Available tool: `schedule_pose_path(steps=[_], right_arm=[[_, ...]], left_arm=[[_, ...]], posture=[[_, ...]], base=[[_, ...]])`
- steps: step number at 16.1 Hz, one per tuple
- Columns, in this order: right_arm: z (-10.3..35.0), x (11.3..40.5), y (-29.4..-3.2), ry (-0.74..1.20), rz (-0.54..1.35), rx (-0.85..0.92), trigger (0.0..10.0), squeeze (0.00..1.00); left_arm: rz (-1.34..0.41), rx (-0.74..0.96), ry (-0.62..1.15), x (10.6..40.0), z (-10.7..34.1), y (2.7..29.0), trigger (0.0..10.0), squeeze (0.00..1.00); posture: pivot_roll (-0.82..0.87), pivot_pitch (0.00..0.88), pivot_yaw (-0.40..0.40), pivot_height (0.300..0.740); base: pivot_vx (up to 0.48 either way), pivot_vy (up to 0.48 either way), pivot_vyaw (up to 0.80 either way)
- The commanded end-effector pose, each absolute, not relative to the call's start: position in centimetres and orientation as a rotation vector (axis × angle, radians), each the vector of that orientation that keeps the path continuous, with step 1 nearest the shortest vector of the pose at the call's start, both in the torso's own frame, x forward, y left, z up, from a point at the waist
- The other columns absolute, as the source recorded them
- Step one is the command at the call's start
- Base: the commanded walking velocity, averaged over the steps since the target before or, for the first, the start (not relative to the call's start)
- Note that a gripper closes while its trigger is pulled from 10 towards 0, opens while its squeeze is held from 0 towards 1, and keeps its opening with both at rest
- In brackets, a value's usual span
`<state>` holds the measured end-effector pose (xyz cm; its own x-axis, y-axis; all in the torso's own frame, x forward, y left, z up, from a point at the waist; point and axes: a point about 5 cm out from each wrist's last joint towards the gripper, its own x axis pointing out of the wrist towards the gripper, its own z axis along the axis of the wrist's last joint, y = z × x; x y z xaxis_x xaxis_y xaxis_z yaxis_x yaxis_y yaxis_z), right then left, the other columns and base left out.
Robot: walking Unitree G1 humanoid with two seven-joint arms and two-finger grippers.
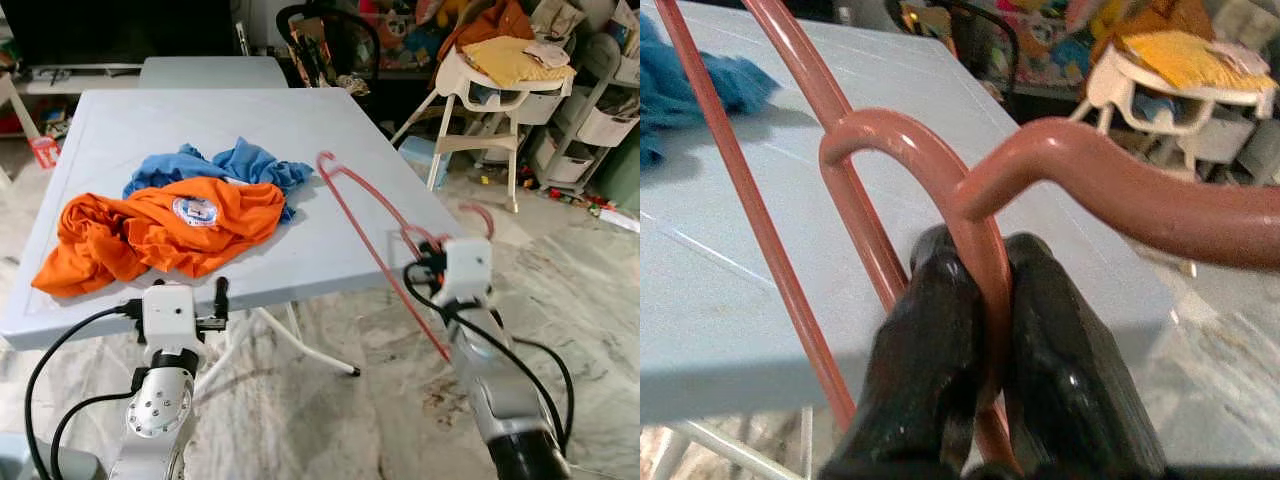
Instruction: Hang hanger
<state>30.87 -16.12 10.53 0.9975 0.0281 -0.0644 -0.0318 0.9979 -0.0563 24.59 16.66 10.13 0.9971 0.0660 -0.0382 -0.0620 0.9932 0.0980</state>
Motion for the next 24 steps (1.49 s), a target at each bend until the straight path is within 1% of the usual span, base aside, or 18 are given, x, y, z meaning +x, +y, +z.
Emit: schedule_pose_path(steps=[1,2,4,5,7,8,9,10,12,14,17,18,20,21,24], right_arm=[[11.1,30.7,-17.1,0.049,-0.011,-0.039,10.0,0.00],[10.6,30.0,-17.8,0.056,-0.043,-0.036,10.0,0.00],[10.2,29.5,-18.4,0.071,-0.073,-0.039,10.0,0.00],[9.7,28.9,-18.9,0.081,-0.121,-0.021,10.0,0.00],[9.1,28.1,-19.0,0.095,-0.149,-0.010,10.0,0.00],[8.8,27.4,-18.6,0.112,-0.152,-0.003,10.0,0.00],[8.6,27.3,-18.2,0.124,-0.140,-0.002,10.0,0.00],[8.5,27.3,-17.4,0.129,-0.097,-0.004,10.0,0.00],[8.6,27.8,-17.1,0.137,-0.045,-0.018,10.0,0.00],[8.5,28.3,-17.1,0.151,-0.037,-0.031,10.0,0.00],[9.1,29.2,-16.8,0.135,-0.001,-0.035,10.0,0.00],[9.3,29.4,-16.9,0.128,0.002,-0.036,10.0,0.00],[9.3,29.5,-16.9,0.136,-0.034,-0.021,10.0,0.00],[9.4,29.5,-16.5,0.129,-0.023,-0.027,10.0,0.00],[9.5,29.6,-15.7,0.127,0.008,-0.028,10.0,0.00]], left_arm=[[0.025,0.094,0.043,24.8,10.0,16.3,10.0,0.00],[0.018,0.094,0.085,24.7,9.3,16.5,10.0,0.00],[0.010,0.099,0.110,24.5,8.9,16.6,10.0,0.00],[-0.013,0.115,0.129,24.5,8.7,16.6,10.0,0.00],[-0.047,0.142,0.132,24.5,8.5,16.5,10.0,0.00],[-0.060,0.140,0.138,24.5,8.5,16.7,10.0,0.00],[-0.055,0.142,0.138,24.5,8.5,17.0,10.0,0.00],[-0.034,0.146,0.138,24.5,8.3,17.6,10.0,0.00],[0.031,0.116,0.138,24.8,8.6,17.9,10.0,0.00],[0.048,0.107,0.134,24.9,8.6,17.9,10.0,0.00],[0.041,0.087,0.149,25.0,8.3,17.3,10.0,0.00],[0.014,0.078,0.155,25.2,8.4,16.9,10.0,0.00],[-0.039,0.041,0.188,25.7,8.3,16.2,10.0,0.00],[-0.054,0.053,0.191,25.9,8.4,16.0,10.0,0.00],[-0.093,-0.013,0.209,26.2,8.5,15.8,10.0,0.00]], posture=[[-0.01,0.000,-0.015,0.740],[-0.01,0.000,0.021,0.740],[-0.02,0.000,0.049,0.740],[-0.04,0.000,0.087,0.740],[-0.05,0.000,0.097,0.740],[-0.05,0.000,0.080,0.740],[-0.05,0.000,0.054,0.740],[-0.04,0.000,0.044,0.740],[-0.02,0.000,0.019,0.740],[-0.01,0.000,-0.003,0.740],[-0.01,0.000,0.001,0.740],[-0.01,0.000,0.010,0.740],[-0.03,0.000,0.004,0.740],[-0.03,0.000,0.003,0.740],[-0.03,0.000,0.001,0.740]], base=[[0.000,0.000,0.00],[0.000,0.000,0.00],[0.000,0.000,0.00],[0.000,0.000,0.00],[0.000,0.000,0.00],[0.000,0.000,0.00],[0.000,0.000,0.00],[0.000,0.000,0.00],[0.000,0.000,0.00],[0.000,0.000,-0.67],[0.000,0.000,-0.80],[0.000,0.000,-0.80],[0.000,0.000,-0.80],[0.000,0.000,-0.80],[0.000,0.000,-0.80]])
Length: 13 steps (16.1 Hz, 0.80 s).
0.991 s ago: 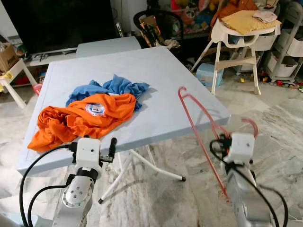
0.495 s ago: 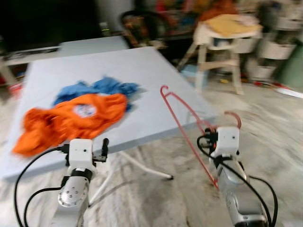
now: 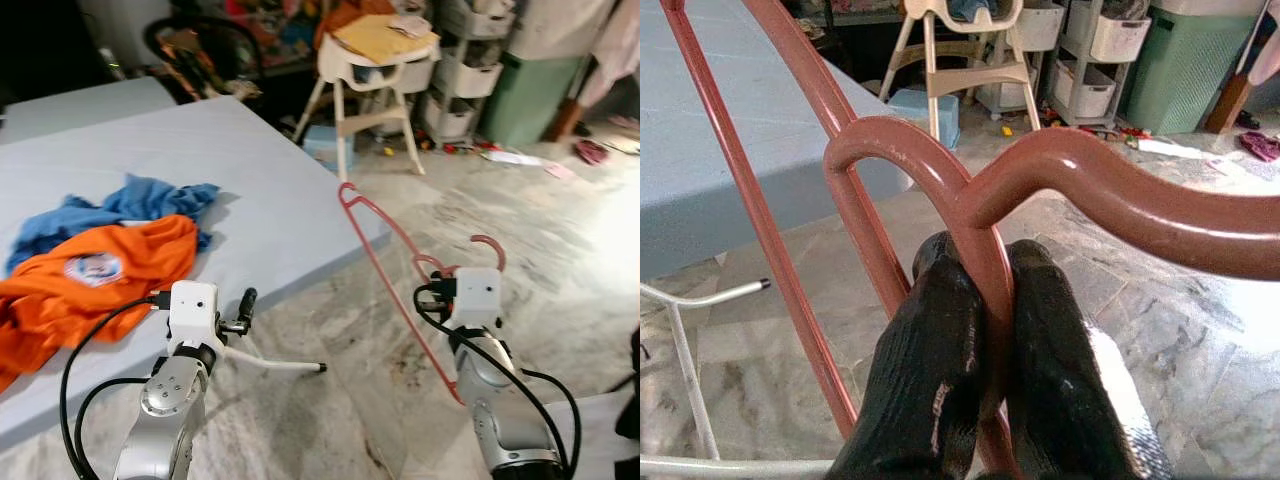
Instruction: Hang hanger
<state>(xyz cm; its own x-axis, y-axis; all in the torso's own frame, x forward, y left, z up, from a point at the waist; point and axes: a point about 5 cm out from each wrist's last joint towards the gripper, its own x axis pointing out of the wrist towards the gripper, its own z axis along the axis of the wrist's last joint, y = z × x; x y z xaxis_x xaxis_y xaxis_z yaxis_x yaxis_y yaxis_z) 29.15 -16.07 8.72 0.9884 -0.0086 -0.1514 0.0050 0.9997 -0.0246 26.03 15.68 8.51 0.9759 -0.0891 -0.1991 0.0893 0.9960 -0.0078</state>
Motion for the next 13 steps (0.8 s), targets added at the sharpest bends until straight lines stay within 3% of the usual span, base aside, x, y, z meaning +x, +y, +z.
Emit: schedule_pose_path(steps=[1,5,13], right_arm=[[9.6,29.7,-15.9,0.126,0.001,-0.023,10.0,0.00],[10.0,30.1,-16.6,0.115,-0.036,-0.005,10.0,0.00],[10.7,31.1,-16.4,0.081,-0.037,0.006,10.0,0.00]], left_arm=[[-0.101,-0.026,0.208,26.4,8.7,15.5,10.0,0.00],[-0.118,-0.032,0.202,27.1,9.4,15.1,10.0,0.00],[-0.096,-0.062,0.184,27.5,9.9,15.4,10.0,0.00]], posture=[[-0.04,0.000,0.003,0.740],[-0.04,0.000,0.007,0.740],[-0.02,0.000,-0.009,0.740]], base=[[0.000,0.000,-0.80],[-0.061,0.000,-0.80],[-0.276,0.000,0.00]])
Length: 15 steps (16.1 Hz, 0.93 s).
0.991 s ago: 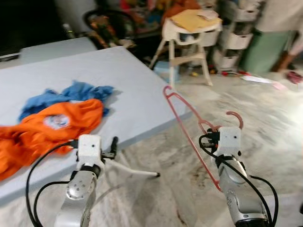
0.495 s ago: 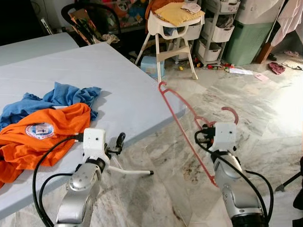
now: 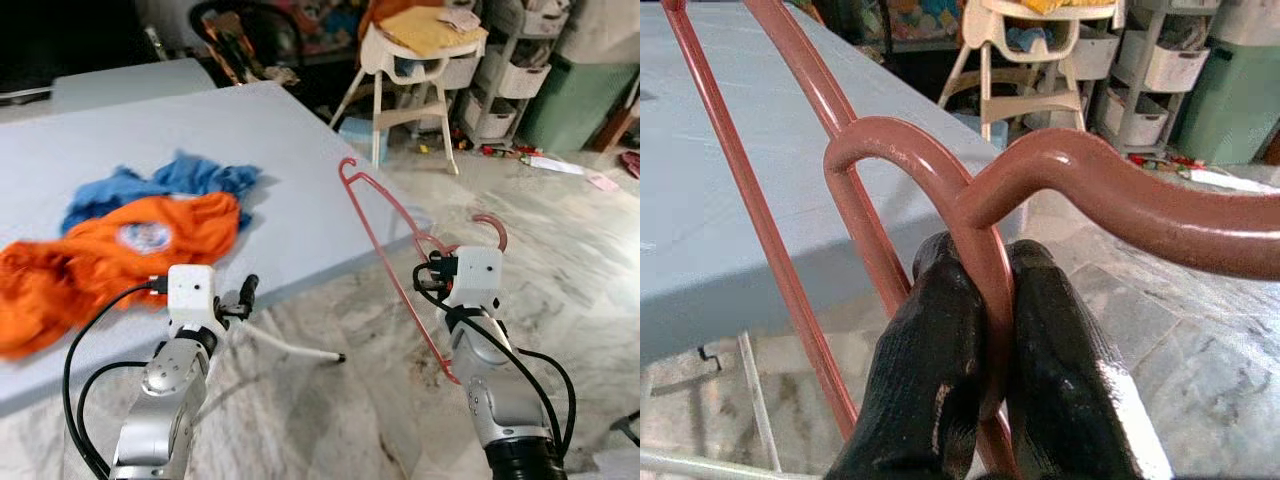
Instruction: Hang hanger
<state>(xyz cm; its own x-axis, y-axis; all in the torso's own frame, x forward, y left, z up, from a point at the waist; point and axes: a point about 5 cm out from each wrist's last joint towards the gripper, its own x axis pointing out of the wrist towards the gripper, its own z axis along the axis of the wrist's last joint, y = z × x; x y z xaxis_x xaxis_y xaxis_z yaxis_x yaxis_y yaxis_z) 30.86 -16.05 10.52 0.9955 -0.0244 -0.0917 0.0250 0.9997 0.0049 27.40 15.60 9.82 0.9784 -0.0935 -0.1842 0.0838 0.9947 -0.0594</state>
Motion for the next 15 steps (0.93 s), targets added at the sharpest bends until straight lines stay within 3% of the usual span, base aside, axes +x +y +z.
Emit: schedule_pose_path(steps=[1,3,4,5,8,15], right_arm=[[11.1,31.4,-16.3,0.070,-0.026,-0.004,10.0,0.00],[10.7,31.3,-16.5,0.104,-0.048,0.052,10.0,0.00],[10.6,31.3,-16.2,0.085,-0.030,-0.054,10.0,0.00],[10.5,31.4,-16.0,0.089,-0.029,-0.031,10.0,0.00],[11.0,31.8,-16.1,0.064,-0.046,-0.001,10.0,0.00],[10.6,30.4,-17.7,0.070,-0.115,-0.021,10.0,0.00]], left_arm=[[-0.105,-0.049,0.177,27.7,10.2,15.2,10.0,0.00],[-0.064,-0.130,0.200,27.6,10.4,16.1,10.0,0.00],[-0.081,-0.054,0.193,27.8,10.5,16.6,10.0,0.00],[-0.080,-0.054,0.194,28.0,10.4,16.7,10.0,0.00],[-0.086,-0.061,0.145,29.2,11.7,16.1,10.0,0.00],[-0.080,-0.102,0.184,28.7,10.5,15.9,10.0,0.00]], posture=[[-0.01,0.000,-0.021,0.740],[-0.01,0.000,-0.020,0.740],[-0.02,0.000,-0.013,0.740],[-0.02,0.000,-0.005,0.740],[-0.02,0.000,0.010,0.740],[-0.05,0.000,0.022,0.740]], base=[[-0.307,0.000,0.00],[-0.291,0.000,0.00],[0.000,0.000,0.00],[0.000,0.000,0.00],[-0.276,0.000,0.00],[-0.197,0.000,0.00]])
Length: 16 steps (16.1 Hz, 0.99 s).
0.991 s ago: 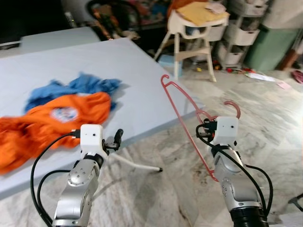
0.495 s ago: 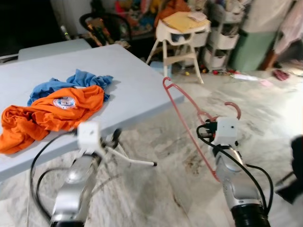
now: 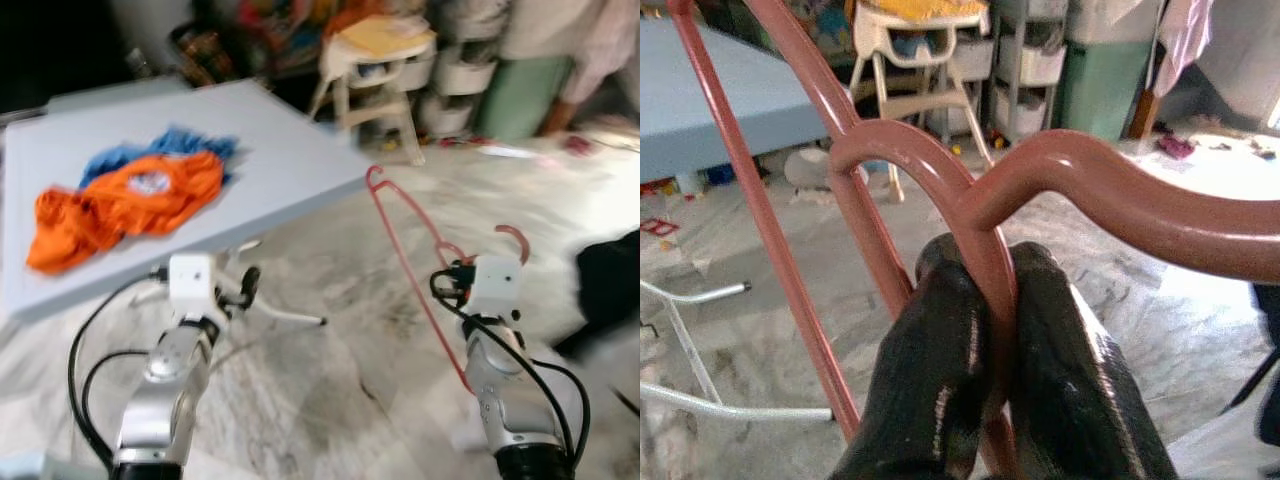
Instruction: Hang hanger
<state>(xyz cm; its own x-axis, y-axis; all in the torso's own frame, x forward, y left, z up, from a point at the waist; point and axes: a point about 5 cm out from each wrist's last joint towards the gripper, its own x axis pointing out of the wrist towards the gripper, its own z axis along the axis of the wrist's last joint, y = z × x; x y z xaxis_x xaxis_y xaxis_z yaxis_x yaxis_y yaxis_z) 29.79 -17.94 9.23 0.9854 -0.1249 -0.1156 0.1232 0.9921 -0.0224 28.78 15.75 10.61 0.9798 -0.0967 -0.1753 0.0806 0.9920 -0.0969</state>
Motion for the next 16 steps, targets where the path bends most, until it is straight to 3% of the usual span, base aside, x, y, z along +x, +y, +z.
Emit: schedule_pose_path(steps=[1,12,14,16], right_arm=[[10.5,30.3,-17.8,0.072,-0.117,-0.022,10.0,0.00],[10.6,30.5,-17.1,0.080,-0.099,-0.027,10.0,0.00],[10.4,30.3,-17.3,0.088,-0.105,-0.038,10.0,0.00],[10.4,30.2,-17.2,0.089,-0.110,-0.040,10.0,0.00]], left_arm=[[-0.083,-0.097,0.186,28.5,10.4,15.7,10.0,0.00],[-0.065,-0.134,0.171,27.9,10.3,16.2,10.0,0.00],[-0.040,-0.034,0.150,27.9,10.3,16.5,10.0,0.00],[-0.033,-0.086,0.149,27.9,10.0,16.8,10.0,0.00]], posture=[[-0.05,0.000,0.020,0.740],[-0.03,0.000,0.009,0.740],[-0.03,0.000,0.011,0.740],[-0.04,0.000,0.019,0.740]], base=[[0.000,0.000,0.00],[0.000,0.000,0.00],[0.000,0.000,-0.44],[0.000,0.000,-0.80]])
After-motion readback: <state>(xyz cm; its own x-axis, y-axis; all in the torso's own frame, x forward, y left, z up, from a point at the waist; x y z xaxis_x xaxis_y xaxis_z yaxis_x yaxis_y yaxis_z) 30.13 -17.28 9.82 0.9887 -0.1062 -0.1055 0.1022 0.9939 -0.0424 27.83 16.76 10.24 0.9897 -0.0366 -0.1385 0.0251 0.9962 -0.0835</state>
